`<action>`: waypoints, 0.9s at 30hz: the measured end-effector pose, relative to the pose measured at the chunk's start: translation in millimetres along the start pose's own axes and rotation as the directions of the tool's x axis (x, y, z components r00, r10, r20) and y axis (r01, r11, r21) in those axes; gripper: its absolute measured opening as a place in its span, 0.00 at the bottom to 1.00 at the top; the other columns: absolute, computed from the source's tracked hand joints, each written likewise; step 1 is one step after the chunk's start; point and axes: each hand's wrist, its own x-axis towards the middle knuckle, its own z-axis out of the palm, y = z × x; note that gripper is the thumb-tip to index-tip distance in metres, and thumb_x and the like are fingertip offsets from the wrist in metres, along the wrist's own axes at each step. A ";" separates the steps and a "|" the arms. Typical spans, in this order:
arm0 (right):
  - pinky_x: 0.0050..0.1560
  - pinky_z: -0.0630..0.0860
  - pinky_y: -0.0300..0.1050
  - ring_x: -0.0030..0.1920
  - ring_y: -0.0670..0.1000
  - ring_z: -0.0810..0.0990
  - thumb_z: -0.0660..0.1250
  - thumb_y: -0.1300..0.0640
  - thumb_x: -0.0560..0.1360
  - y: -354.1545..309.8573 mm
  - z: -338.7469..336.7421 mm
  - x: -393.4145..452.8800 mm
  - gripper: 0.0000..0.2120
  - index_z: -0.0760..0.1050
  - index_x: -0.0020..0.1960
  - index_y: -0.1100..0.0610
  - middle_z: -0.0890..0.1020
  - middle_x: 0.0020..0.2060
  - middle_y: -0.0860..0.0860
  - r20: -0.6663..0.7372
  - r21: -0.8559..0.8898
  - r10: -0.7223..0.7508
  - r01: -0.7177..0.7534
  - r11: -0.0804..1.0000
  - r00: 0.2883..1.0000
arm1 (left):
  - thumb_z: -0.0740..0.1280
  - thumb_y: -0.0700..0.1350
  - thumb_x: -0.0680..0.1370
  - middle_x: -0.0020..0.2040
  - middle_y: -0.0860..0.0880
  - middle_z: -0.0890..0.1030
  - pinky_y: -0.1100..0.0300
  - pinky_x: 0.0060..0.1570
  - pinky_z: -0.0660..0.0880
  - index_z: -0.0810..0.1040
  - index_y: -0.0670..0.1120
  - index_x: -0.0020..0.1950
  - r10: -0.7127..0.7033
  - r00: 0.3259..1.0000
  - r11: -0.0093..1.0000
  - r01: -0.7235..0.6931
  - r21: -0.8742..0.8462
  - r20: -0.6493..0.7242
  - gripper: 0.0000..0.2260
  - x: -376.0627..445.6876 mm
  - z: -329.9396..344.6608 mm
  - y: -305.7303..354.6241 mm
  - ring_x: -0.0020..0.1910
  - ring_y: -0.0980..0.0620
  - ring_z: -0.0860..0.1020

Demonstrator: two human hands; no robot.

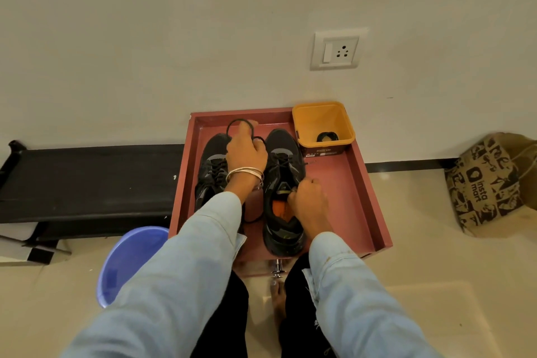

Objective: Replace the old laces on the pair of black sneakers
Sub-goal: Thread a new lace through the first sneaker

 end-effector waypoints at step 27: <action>0.52 0.75 0.51 0.54 0.61 0.77 0.60 0.57 0.77 2.2 0.8 1.0 0.17 0.69 0.62 0.65 0.73 0.58 0.59 -0.010 0.019 -0.016 0.016 1.000 1.000 | 0.57 0.39 0.80 0.39 0.39 0.77 0.56 0.28 0.76 0.69 0.40 0.41 -0.361 0.912 0.842 0.409 -0.351 0.196 0.08 -6.3 25.7 -25.2 0.30 0.46 0.80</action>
